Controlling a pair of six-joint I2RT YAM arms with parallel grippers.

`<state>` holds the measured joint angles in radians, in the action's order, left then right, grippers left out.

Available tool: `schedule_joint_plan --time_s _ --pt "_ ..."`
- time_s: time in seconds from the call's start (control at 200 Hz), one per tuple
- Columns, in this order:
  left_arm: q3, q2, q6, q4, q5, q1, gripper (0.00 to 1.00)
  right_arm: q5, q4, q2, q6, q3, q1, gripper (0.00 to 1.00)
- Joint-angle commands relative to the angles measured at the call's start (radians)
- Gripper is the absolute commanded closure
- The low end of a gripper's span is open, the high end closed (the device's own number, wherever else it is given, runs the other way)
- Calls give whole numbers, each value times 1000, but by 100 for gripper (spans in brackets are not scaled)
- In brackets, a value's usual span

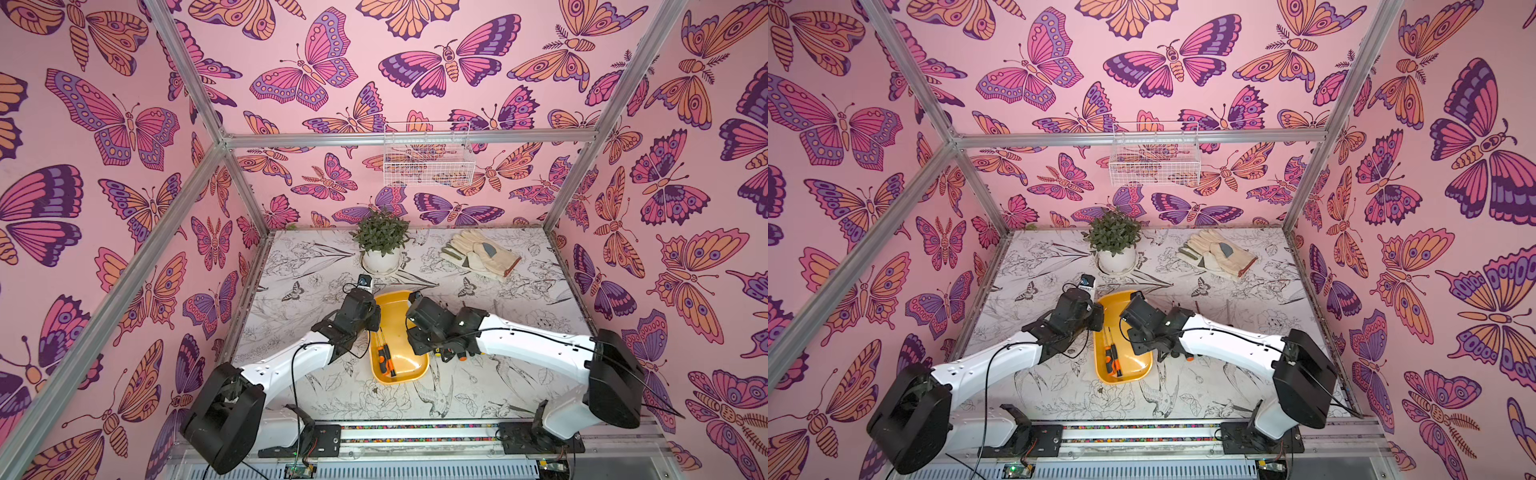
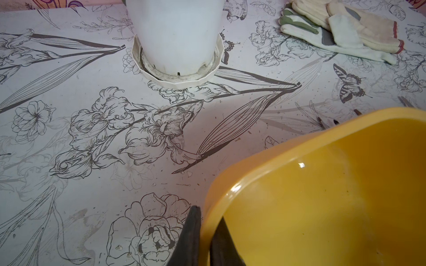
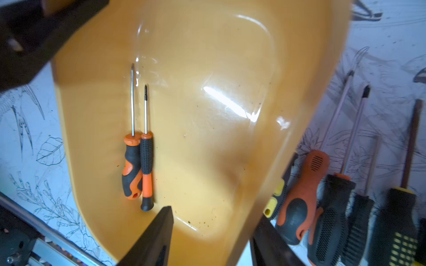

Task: Take out the screwdriver from the storage box
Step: Pick up the screwdriver from the storage box.

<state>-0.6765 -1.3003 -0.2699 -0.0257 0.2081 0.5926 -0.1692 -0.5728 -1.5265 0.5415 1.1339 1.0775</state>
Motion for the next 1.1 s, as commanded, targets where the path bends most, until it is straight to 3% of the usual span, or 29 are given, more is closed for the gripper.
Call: schedule_joint_plan --time_s 0.0,0.155,0.325,0.711,1.096 --pt "7 -8 20 17 16 8 100 -56 -10 71 -25 14 16 43" --pt "4 -11 14 17 13 8 100 -89 -24 113 -34 24 16 43" --pt "1 -15 9 15 8 7 100 -8 15 100 -33 57 24 43" --pt "0 -22 5 17 10 9 100 143 107 -150 -12 148 91 44" --pt "6 -15 -7 15 14 9 100 124 111 -260 2 141 90 45"
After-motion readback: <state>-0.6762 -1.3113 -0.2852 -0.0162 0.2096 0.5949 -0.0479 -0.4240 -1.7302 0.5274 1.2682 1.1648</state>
